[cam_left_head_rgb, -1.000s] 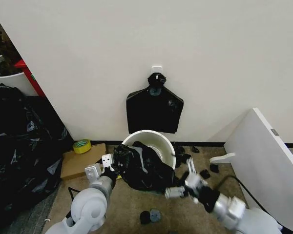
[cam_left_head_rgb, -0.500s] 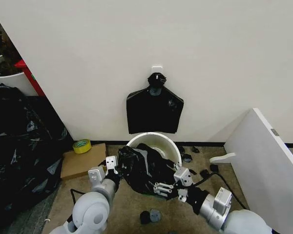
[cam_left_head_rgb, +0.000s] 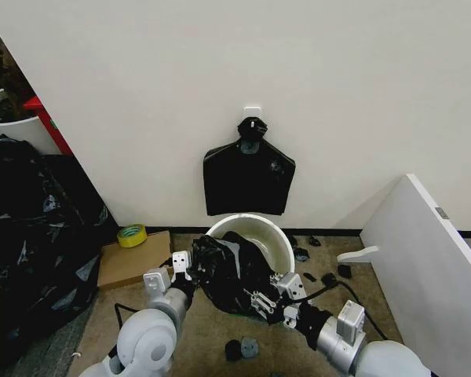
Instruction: Place the garbage bag over the trash bin.
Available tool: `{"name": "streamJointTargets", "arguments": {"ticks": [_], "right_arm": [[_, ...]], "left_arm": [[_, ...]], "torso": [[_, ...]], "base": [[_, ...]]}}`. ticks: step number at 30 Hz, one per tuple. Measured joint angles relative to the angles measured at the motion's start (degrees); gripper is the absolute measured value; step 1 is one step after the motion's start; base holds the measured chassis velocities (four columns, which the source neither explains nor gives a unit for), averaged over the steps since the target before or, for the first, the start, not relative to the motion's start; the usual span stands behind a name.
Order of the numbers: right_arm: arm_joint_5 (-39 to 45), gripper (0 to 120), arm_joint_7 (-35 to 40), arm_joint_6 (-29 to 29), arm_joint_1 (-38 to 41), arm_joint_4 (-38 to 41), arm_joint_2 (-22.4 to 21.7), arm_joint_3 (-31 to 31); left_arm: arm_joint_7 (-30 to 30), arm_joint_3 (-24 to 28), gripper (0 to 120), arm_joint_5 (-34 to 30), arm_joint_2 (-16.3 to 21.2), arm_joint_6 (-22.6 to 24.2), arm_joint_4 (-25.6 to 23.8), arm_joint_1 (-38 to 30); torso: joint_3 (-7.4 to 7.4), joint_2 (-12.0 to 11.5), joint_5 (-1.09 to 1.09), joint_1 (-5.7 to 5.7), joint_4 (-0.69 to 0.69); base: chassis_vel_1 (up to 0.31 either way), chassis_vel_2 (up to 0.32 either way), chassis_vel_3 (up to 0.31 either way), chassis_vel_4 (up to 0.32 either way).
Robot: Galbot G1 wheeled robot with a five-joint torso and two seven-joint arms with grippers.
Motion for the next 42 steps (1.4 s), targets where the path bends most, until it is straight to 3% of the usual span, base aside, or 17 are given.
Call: {"name": "streamJointTargets", "arguments": {"ticks": [10, 19, 30, 42], "right_arm": [[2.24, 29, 1.09, -1.01, 0.32, -0.21, 1.11, -0.62], [2.52, 0, 1.52, -0.94, 0.58, -0.87, 1.08, -0.73], [1.85, 0, 2.03, 0.68, 0.86, -1.03, 1.56, -0.27], [-0.05, 0, 4.51, 2.95, 4.75, -4.75, -4.16, 5.33]], "left_arm": [[0.56, 0.42, 1, 0.71, -0.79, 0.12, 0.52, -0.24], [0.88, 0.43, 1, 0.72, -0.67, 0.25, 0.51, -0.31], [2.29, 0.44, 1, 2.01, -0.21, 0.94, 0.66, 0.19], [5.16, 0.05, 1, 4.23, 2.06, 2.16, -0.57, 1.76]], "torso": [[0.0, 0.0, 0.0, 0.0, 0.0], [0.0, 0.0, 0.0, 0.0, 0.0], [0.0, 0.0, 0.01, 0.0, 0.0], [0.0, 0.0, 0.01, 0.0, 0.0]], "base": [[0.0, 0.0, 0.0, 0.0], [0.0, 0.0, 0.0, 0.0], [0.0, 0.0, 0.0, 0.0], [0.0, 0.0, 0.0, 0.0]]}}
